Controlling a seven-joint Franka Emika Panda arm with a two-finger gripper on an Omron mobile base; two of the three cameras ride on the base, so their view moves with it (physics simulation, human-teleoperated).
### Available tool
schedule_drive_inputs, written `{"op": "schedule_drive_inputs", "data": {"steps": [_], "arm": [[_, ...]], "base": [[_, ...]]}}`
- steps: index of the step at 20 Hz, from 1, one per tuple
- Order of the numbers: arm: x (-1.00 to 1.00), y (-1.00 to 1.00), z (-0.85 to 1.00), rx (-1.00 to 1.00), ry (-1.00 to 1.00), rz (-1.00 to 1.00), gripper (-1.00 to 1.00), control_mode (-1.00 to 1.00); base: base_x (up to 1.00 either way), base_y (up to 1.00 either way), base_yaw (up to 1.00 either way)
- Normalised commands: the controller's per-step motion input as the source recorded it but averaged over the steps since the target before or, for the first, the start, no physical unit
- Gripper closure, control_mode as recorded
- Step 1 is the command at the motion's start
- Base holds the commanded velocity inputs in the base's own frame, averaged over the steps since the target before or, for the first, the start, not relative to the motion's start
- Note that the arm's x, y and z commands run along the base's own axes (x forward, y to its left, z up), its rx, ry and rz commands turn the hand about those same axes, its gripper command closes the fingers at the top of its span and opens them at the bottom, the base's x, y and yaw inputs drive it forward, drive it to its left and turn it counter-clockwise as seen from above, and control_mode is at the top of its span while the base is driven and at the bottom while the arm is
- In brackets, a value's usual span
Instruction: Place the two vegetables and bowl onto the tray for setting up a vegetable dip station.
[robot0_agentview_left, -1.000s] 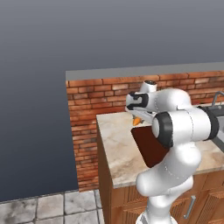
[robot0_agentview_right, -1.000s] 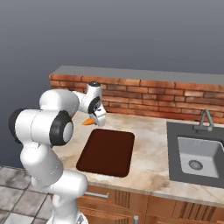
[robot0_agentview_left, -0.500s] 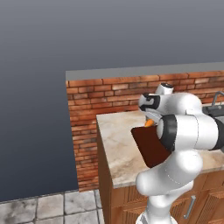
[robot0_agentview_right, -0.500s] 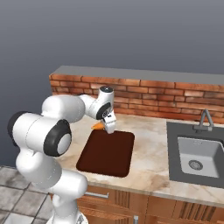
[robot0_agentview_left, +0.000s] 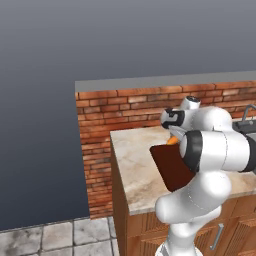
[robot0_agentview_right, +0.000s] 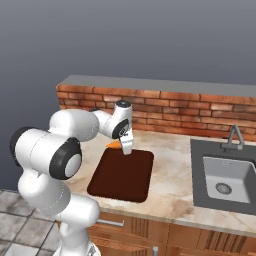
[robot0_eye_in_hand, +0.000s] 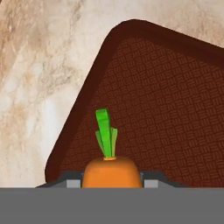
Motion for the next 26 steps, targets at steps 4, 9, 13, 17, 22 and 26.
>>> {"op": "schedule_drive_inputs", "data": {"steps": [4,9,13,17,22,26], "arm": [[0.00,-0.17,-0.06,0.00,0.00,-0.13,1.00,-1.00],[0.00,-0.14,-0.12,0.00,0.00,-0.11,1.00,-1.00],[0.00,-0.14,-0.16,0.00,0.00,-0.10,1.00,-1.00],[0.00,-0.05,-0.19,0.00,0.00,-0.06,1.00,-1.00],[0.00,0.00,-0.08,0.00,0.00,-0.03,1.00,-1.00],[0.00,0.00,-0.09,0.00,0.00,0.00,1.00,-1.00]], "base": [[0.00,0.00,0.00],[0.00,0.00,0.00],[0.00,0.00,0.00],[0.00,0.00,0.00],[0.00,0.00,0.00],[0.00,0.00,0.00]]}}
